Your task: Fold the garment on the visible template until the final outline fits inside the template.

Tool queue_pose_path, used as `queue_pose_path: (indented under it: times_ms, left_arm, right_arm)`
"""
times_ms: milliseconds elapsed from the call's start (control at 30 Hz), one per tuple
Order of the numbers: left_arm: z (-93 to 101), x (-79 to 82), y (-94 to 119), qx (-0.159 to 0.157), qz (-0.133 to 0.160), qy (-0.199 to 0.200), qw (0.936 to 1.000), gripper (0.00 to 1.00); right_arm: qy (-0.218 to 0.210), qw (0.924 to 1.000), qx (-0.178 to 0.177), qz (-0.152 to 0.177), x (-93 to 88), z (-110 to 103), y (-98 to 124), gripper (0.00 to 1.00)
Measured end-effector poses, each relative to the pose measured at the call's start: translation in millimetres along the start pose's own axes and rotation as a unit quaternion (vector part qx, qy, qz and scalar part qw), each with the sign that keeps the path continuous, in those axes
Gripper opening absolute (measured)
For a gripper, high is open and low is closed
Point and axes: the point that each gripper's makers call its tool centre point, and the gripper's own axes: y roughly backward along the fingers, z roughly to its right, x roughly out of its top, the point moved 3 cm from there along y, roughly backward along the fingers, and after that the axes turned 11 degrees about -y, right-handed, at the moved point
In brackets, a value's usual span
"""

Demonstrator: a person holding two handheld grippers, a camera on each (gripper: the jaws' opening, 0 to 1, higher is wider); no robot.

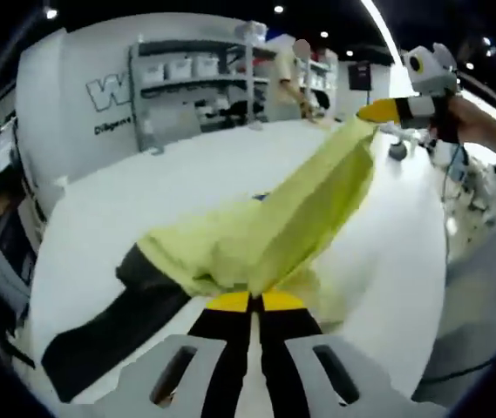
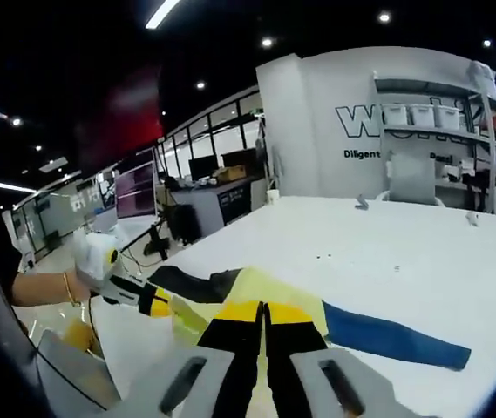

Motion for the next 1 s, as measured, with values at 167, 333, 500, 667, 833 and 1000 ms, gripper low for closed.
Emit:
queue_pose_path:
  times_ms: [167,333,500,667,833,1000]
  left_arm:
    - [-21.2,26.4,28.1,0.044,0.02,-0.046,0.9978,0.0]
    - [-29.2,39.6,44.4,0.045,0.012,-0.11,0.9928,0.0]
    - [-24.4,52.9,56.7,0.027,0.021,-0.127,0.9914,0.0]
    - [-7.3,53.6,68.4,-0.008,0.001,-0.171,0.9852,0.0]
    - [34.4,43.1,69.8,-0.056,-0.022,-0.201,0.9777,0.0]
    - [63.3,30.4,62.1,-0.096,-0.037,-0.204,0.9737,0.0]
  right_arm:
    - [0.002,1.0,0.006,-0.001,-3.6,-4.9,2.1,0.0]
    - [-0.002,1.0,0.008,0.0,-6.7,-7.5,6.2,0.0]
    - [-0.006,1.0,0.007,0.002,-7.4,-7.2,12.5,0.0]
    - [0.0,1.0,0.005,-0.006,-13.3,-7.3,20.7,0.0]
    - [-0.005,0.9996,-0.006,-0.026,-31.2,-3.1,31.3,0.0]
    - [-0.011,0.9988,-0.017,-0.045,-48.3,1.6,39.9,0.0]
